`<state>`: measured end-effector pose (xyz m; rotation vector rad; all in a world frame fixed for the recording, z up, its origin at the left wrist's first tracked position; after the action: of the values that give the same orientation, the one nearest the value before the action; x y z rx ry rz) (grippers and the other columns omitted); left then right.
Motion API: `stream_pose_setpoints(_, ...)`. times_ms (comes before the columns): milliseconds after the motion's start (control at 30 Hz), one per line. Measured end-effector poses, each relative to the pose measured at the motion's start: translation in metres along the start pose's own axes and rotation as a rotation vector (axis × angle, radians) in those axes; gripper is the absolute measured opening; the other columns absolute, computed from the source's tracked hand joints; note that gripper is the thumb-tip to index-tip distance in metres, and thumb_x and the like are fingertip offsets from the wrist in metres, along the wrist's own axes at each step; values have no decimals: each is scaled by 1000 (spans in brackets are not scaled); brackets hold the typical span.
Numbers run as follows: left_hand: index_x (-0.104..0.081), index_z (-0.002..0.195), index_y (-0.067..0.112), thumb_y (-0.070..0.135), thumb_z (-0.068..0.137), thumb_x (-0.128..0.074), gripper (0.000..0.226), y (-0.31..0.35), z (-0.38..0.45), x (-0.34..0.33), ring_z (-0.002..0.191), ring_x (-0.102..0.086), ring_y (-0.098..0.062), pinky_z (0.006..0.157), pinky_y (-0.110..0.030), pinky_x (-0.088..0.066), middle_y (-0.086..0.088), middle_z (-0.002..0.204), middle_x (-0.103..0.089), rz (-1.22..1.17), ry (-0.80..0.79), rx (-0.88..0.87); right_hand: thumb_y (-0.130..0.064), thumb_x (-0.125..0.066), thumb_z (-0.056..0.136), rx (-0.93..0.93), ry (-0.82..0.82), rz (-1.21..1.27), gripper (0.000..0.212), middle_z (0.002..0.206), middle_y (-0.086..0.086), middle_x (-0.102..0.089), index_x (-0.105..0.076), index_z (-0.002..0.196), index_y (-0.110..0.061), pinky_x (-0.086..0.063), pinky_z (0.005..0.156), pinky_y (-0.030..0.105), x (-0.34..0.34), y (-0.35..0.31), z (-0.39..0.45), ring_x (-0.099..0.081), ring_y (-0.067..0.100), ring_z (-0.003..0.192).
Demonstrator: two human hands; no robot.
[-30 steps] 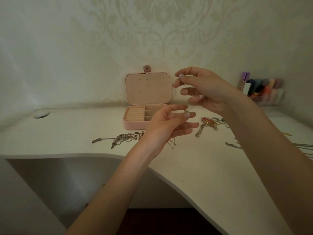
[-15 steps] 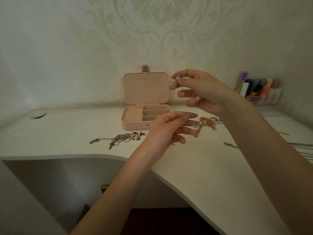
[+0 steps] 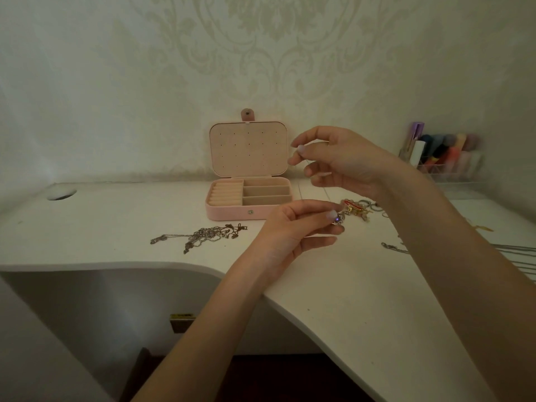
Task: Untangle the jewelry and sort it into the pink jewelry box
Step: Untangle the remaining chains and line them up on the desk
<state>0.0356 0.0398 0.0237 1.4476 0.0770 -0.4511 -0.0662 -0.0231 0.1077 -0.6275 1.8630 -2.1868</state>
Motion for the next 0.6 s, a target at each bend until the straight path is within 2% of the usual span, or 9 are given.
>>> stream_pose_setpoints(100,-67,88,6,0,87,-59,10,-1,-1,0,65,-68,-9,57,-18,-55,-1,76,-71,-42,1,8,-10,-57,92,29,-38,-224,12,77,-4,-71,-61,103,-15,-44,64,21,2,1,0,-59,6,60)
stream_pose_setpoints(200,-65,85,5,0,86,-58,9,-1,-1,1,64,-69,-11,57,-18,-55,-4,72,-70,-70,15,9,-17,-60,92,18,-62,-444,14,82,-1,-73,-64,104,-14,-44,64,16,5,-1,-2,-63,7,66)
stream_pose_setpoints(267,-65,82,5,-2,86,-58,10,-1,-2,2,64,-69,-12,57,-18,-55,-4,70,-69,-72,42,-2,-23,-62,90,23,6,-626,15,90,3,-73,-65,102,-14,-47,63,14,9,-1,-3,-66,13,74)
stream_pose_setpoints(333,-66,80,7,-1,85,-60,11,-2,-2,5,64,-70,-13,56,-18,-54,-3,69,-69,-74,86,-19,-28,-63,89,58,147,-717,16,92,3,-71,-65,99,-16,-48,66,24,14,4,-6,-67,17,78)
stream_pose_setpoints(400,-66,82,9,1,84,-63,9,-3,0,9,68,-71,-13,57,-17,-54,-2,70,-71,-86,144,-39,-30,-60,91,56,238,-649,16,88,1,-71,-62,98,-16,-48,64,27,14,9,-17,-67,13,71)
stream_pose_setpoints(500,-66,87,11,2,80,-67,11,-4,1,12,71,-71,-13,59,-18,-54,-4,75,-72,-78,213,-85,-29,-62,90,-45,202,-404,18,85,4,-71,-59,98,-13,-56,68,31,9,26,-45,-66,9,63)
stream_pose_setpoints(600,-62,86,13,2,80,-68,14,-5,2,12,69,-70,-10,58,-18,-53,-1,72,-72,-41,248,-117,-24,-69,84,-82,198,-241,23,88,7,-71,-58,99,-11,-59,67,30,-2,45,-68,-70,14,68)
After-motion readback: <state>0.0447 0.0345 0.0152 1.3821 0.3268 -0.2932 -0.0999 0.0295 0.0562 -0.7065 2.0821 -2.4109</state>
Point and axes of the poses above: each hand's wrist, its own z-axis towards the middle knuckle, its own x-axis out of the back of the hand, y = z × x, the point moved 1 cm from there along z, towards the middle knuckle
